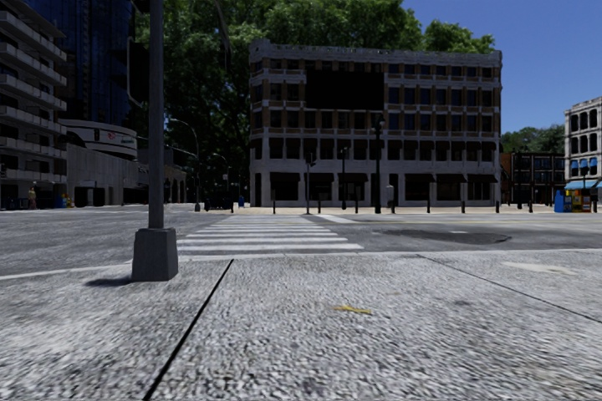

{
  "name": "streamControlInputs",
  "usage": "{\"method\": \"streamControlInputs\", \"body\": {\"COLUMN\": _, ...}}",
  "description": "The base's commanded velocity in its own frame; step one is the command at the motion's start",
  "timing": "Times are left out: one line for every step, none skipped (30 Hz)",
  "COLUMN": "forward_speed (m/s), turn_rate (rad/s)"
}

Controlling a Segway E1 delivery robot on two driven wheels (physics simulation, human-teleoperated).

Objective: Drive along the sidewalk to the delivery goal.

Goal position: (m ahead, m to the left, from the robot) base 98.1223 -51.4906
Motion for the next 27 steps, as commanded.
{"method": "streamControlInputs", "body": {"forward_speed": 2.00, "turn_rate": 0.24}}
{"method": "streamControlInputs", "body": {"forward_speed": 2.00, "turn_rate": 0.24}}
{"method": "streamControlInputs", "body": {"forward_speed": 2.00, "turn_rate": 0.24}}
{"method": "streamControlInputs", "body": {"forward_speed": 2.00, "turn_rate": 0.24}}
{"method": "streamControlInputs", "body": {"forward_speed": 2.00, "turn_rate": 0.24}}
{"method": "streamControlInputs", "body": {"forward_speed": 2.00, "turn_rate": 0.24}}
{"method": "streamControlInputs", "body": {"forward_speed": 2.00, "turn_rate": 0.24}}
{"method": "streamControlInputs", "body": {"forward_speed": 2.00, "turn_rate": 0.24}}
{"method": "streamControlInputs", "body": {"forward_speed": 2.00, "turn_rate": 0.24}}
{"method": "streamControlInputs", "body": {"forward_speed": 2.00, "turn_rate": 0.24}}
{"method": "streamControlInputs", "body": {"forward_speed": 2.00, "turn_rate": 0.24}}
{"method": "streamControlInputs", "body": {"forward_speed": 2.00, "turn_rate": 0.25}}
{"method": "streamControlInputs", "body": {"forward_speed": 2.00, "turn_rate": 0.25}}
{"method": "streamControlInputs", "body": {"forward_speed": 2.00, "turn_rate": 0.27}}
{"method": "streamControlInputs", "body": {"forward_speed": 2.00, "turn_rate": 0.28}}
{"method": "streamControlInputs", "body": {"forward_speed": 2.00, "turn_rate": 0.19}}
{"method": "streamControlInputs", "body": {"forward_speed": 2.00, "turn_rate": 0.19}}
{"method": "streamControlInputs", "body": {"forward_speed": 2.00, "turn_rate": 0.04}}
{"method": "streamControlInputs", "body": {"forward_speed": 2.00, "turn_rate": 0.00}}
{"method": "streamControlInputs", "body": {"forward_speed": 2.00, "turn_rate": 0.00}}
{"method": "streamControlInputs", "body": {"forward_speed": 2.00, "turn_rate": 0.00}}
{"method": "streamControlInputs", "body": {"forward_speed": 2.00, "turn_rate": 0.00}}
{"method": "streamControlInputs", "body": {"forward_speed": 2.00, "turn_rate": 0.00}}
{"method": "streamControlInputs", "body": {"forward_speed": 2.00, "turn_rate": 0.00}}
{"method": "streamControlInputs", "body": {"forward_speed": 2.00, "turn_rate": 0.00}}
{"method": "streamControlInputs", "body": {"forward_speed": 2.00, "turn_rate": 0.00}}
{"method": "streamControlInputs", "body": {"forward_speed": 2.00, "turn_rate": 0.00}}
